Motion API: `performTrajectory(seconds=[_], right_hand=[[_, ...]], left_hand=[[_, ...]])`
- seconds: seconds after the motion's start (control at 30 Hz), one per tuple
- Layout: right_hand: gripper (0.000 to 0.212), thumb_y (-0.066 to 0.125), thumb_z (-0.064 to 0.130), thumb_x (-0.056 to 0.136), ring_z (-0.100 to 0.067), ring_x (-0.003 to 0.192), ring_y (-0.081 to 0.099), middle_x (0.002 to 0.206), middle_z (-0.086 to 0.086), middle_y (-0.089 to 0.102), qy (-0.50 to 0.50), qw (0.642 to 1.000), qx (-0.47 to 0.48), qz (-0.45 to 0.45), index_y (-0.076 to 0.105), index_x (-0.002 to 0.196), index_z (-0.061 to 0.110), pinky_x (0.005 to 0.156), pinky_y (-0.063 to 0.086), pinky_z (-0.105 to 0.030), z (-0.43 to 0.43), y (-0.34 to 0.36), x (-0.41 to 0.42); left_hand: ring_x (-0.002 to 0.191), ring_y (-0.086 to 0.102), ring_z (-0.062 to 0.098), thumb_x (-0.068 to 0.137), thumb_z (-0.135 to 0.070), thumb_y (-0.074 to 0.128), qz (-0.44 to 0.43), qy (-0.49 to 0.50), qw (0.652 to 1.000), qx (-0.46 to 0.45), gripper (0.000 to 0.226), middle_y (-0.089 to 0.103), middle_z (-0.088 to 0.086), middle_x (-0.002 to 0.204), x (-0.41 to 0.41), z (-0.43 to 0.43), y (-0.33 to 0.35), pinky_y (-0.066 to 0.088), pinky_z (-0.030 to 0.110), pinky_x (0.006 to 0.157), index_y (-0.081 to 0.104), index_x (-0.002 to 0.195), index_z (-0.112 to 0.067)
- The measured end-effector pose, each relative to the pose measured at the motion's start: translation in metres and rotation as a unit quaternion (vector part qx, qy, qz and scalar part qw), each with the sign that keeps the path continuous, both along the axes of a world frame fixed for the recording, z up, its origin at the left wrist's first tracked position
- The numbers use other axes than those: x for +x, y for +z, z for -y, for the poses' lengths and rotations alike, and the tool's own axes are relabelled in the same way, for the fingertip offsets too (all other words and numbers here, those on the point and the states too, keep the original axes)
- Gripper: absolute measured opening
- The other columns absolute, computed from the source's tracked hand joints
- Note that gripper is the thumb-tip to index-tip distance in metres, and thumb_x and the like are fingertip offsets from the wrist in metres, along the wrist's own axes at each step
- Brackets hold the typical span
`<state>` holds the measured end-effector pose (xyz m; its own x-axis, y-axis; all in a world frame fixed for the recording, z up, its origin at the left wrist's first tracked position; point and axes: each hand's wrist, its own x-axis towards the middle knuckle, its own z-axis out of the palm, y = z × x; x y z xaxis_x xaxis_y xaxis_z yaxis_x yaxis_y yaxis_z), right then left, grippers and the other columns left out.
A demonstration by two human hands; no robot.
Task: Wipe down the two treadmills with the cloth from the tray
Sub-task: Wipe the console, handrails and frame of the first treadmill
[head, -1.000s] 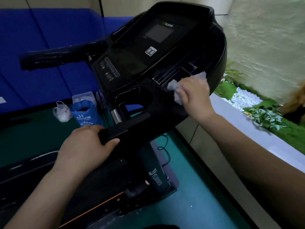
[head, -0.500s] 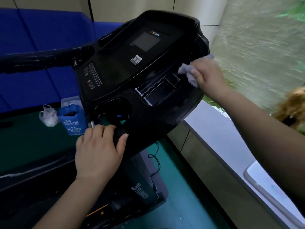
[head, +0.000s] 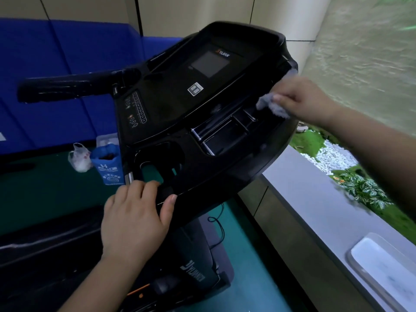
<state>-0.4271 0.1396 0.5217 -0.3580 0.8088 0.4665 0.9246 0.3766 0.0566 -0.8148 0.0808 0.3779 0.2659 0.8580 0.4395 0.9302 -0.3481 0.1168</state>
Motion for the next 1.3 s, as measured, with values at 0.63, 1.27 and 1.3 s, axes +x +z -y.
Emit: performTrajectory(seconds=[0.63, 1.27, 1.3], right_hand=[[0.040, 0.052, 0.023, 0.093, -0.039, 0.094, 0.061, 0.101, -0.026, 0.064, -0.060, 0.994, -0.062, -0.074, 0.067, 0.094, -0.014, 0.081, 0.046, -0.024, -0.040, 0.027, 0.024], [0.035, 0.054, 0.037, 0.094, -0.017, 0.120, 0.052, 0.128, 0.007, 0.060, 0.108, 0.994, 0.024, -0.007, 0.062, 0.126, 0.026, 0.099, 0.031, -0.033, 0.065, -0.123, -0.153], [0.035, 0.053, 0.038, 0.094, -0.017, 0.120, 0.053, 0.129, 0.006, 0.061, 0.107, 0.994, 0.024, -0.003, 0.063, 0.125, 0.026, 0.099, 0.030, -0.032, 0.063, -0.117, -0.140]], left_hand=[[0.085, 0.055, 0.030, 0.090, -0.054, 0.030, -0.004, 0.003, 1.000, 0.007, 0.054, 0.060, 0.005, 0.092, 0.000, -0.001, -0.001, 0.043, 0.042, 0.072, 0.062, 0.107, -0.014], [0.087, 0.055, 0.032, 0.090, -0.055, 0.029, -0.003, 0.003, 1.000, 0.003, 0.056, 0.061, 0.008, 0.093, 0.000, 0.000, -0.002, 0.042, 0.043, 0.072, 0.063, 0.105, -0.013], [0.087, 0.055, 0.032, 0.090, -0.055, 0.029, 0.000, 0.001, 1.000, 0.002, 0.056, 0.061, 0.008, 0.093, -0.001, 0.000, -0.002, 0.042, 0.043, 0.073, 0.063, 0.105, -0.013]])
